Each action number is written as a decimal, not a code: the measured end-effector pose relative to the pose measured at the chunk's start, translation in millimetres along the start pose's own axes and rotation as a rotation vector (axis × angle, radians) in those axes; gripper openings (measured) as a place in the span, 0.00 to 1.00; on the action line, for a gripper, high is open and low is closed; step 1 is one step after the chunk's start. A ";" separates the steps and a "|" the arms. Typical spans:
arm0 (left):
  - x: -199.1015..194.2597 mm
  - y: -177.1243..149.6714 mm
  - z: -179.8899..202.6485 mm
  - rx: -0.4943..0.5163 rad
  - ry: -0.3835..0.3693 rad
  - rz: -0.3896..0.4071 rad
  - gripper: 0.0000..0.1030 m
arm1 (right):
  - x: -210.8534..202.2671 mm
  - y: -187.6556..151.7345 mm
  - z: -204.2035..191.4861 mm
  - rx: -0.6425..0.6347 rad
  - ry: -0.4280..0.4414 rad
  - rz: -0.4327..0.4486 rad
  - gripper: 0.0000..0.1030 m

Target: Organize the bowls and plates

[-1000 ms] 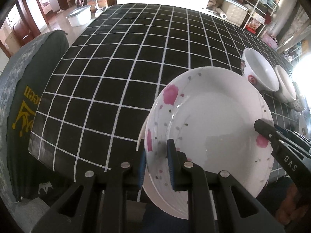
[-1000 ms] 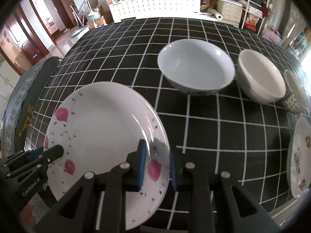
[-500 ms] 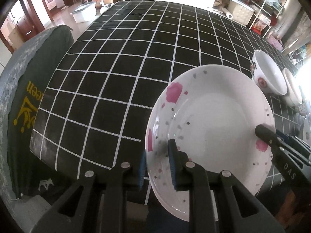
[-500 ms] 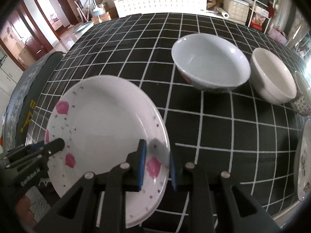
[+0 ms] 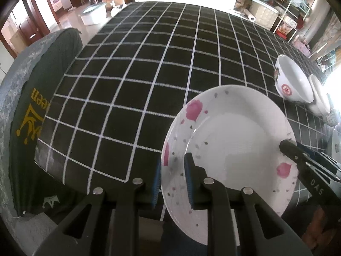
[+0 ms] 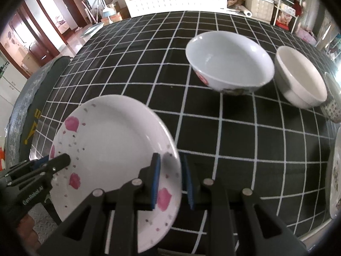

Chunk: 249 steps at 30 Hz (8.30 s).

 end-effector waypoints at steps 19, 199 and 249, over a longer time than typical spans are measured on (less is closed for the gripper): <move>-70.5 14.8 37.4 0.057 -0.025 0.121 0.18 | -71.5 18.6 18.9 0.076 -0.003 0.171 0.26; -16.3 -8.2 18.9 0.066 -0.003 0.011 0.13 | -3.1 -13.5 -6.0 0.042 -0.002 0.010 0.27; -90.9 17.5 113.3 0.211 -0.061 0.150 0.22 | -98.9 20.7 59.1 0.124 -0.070 0.196 0.27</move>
Point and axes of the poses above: each gripper's, at about its wrist camera, not at the fingertips, and x roughly the way its jaws point, z to its right, y to its top, the point moved 10 cm from there along x, roughly the way its jaws point, and after that the axes turned 2 degrees about y, right-handed, at the moved point
